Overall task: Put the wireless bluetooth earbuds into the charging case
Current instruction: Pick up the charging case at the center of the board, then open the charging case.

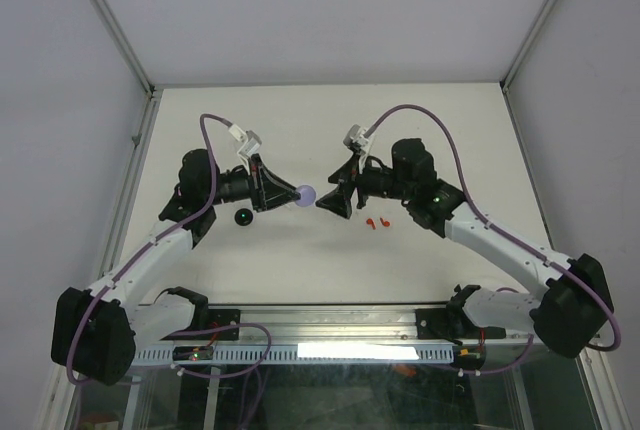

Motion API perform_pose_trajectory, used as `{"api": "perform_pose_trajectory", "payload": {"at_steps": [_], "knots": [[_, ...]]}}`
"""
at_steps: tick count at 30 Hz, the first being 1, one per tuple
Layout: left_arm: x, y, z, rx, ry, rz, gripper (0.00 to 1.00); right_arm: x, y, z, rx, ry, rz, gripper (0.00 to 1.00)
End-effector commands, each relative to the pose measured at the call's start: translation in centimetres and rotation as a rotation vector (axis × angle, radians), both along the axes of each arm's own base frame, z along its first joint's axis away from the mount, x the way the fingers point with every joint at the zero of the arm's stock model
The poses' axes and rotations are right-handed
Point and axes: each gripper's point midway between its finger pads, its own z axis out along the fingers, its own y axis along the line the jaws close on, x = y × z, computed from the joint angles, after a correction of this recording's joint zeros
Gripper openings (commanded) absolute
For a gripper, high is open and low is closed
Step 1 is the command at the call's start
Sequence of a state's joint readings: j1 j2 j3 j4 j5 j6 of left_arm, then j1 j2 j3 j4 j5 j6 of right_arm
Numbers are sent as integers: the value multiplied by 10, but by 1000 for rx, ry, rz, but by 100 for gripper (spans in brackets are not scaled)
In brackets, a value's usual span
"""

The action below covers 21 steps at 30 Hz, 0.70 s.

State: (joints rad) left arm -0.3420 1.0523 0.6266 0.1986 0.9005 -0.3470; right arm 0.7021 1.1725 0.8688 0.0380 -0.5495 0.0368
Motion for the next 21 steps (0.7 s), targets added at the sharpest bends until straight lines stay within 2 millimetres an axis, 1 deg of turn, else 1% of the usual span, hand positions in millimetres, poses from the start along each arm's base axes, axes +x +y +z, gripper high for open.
{"api": "perform_pose_trajectory", "payload": {"at_steps": [1, 4, 8, 11, 15, 21], "knots": [[-11, -8, 37, -36, -188, -92, 0, -21, 12, 5, 56, 51, 139, 76], [-15, -11, 41, -55, -200, -104, 0, -22, 17, 5, 78, 62, 164, 74], [-20, -14, 44, -77, -194, -118, 0, -20, 21, 3, 86, 66, 175, 68], [-22, -14, 47, -92, -200, -119, 0, -24, 23, 4, 93, 69, 204, 63], [-25, -14, 51, -114, -202, -122, 0, -29, 25, 3, 99, 79, 243, 55], [-28, -15, 49, -128, -188, -131, 0, -34, 28, 5, 123, 87, 280, 39]]}}
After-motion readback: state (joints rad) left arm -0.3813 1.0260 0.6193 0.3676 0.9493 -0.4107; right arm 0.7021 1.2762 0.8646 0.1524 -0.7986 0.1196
